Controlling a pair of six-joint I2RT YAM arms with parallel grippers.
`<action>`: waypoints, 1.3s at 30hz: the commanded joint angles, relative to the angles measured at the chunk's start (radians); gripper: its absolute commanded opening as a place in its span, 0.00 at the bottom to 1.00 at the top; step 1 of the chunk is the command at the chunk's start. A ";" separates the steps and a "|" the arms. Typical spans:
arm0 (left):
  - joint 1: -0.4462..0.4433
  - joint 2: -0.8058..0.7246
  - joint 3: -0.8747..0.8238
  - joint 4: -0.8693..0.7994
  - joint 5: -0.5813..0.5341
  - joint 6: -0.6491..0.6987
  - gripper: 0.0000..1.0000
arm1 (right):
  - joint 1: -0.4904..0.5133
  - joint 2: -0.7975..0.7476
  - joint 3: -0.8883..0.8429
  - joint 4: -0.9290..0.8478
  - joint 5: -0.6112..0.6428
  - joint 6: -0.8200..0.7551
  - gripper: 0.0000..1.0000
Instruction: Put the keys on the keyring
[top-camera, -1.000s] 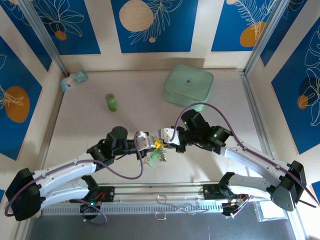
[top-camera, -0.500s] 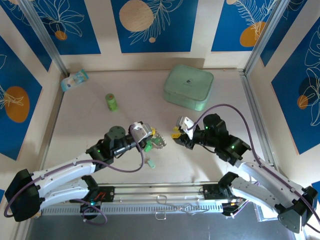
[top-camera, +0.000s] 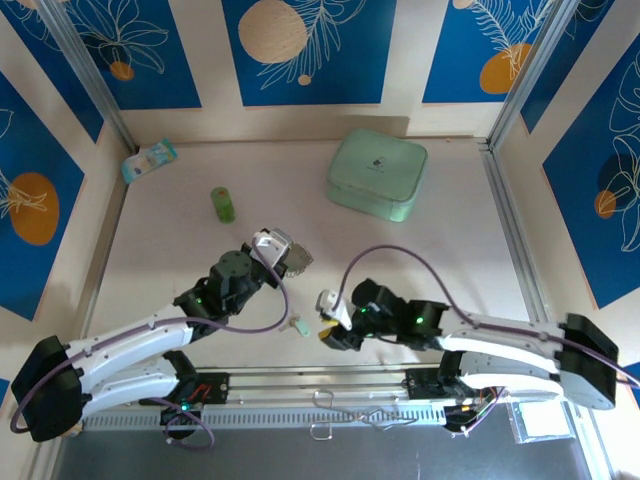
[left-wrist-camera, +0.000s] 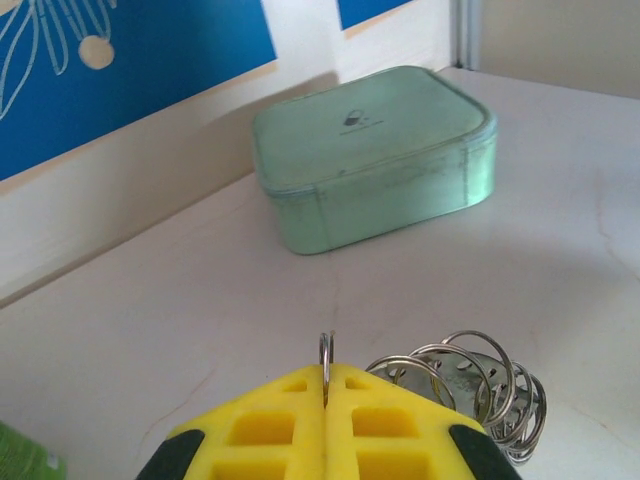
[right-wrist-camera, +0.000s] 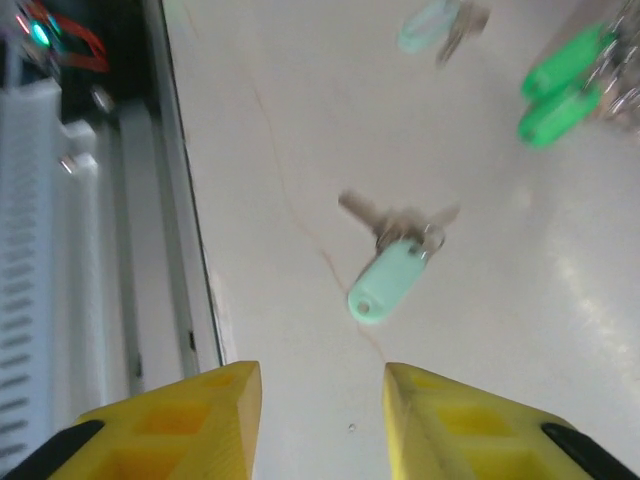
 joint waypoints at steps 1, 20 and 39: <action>0.018 0.004 0.026 0.077 -0.060 -0.020 0.00 | 0.052 0.100 -0.003 0.161 0.108 -0.002 0.41; 0.033 -0.028 0.008 0.069 -0.043 -0.033 0.00 | -0.056 0.442 0.144 0.269 0.079 0.046 0.49; 0.103 -0.113 -0.004 -0.034 0.000 -0.022 0.00 | -0.204 0.393 0.239 -0.039 -0.261 0.860 0.43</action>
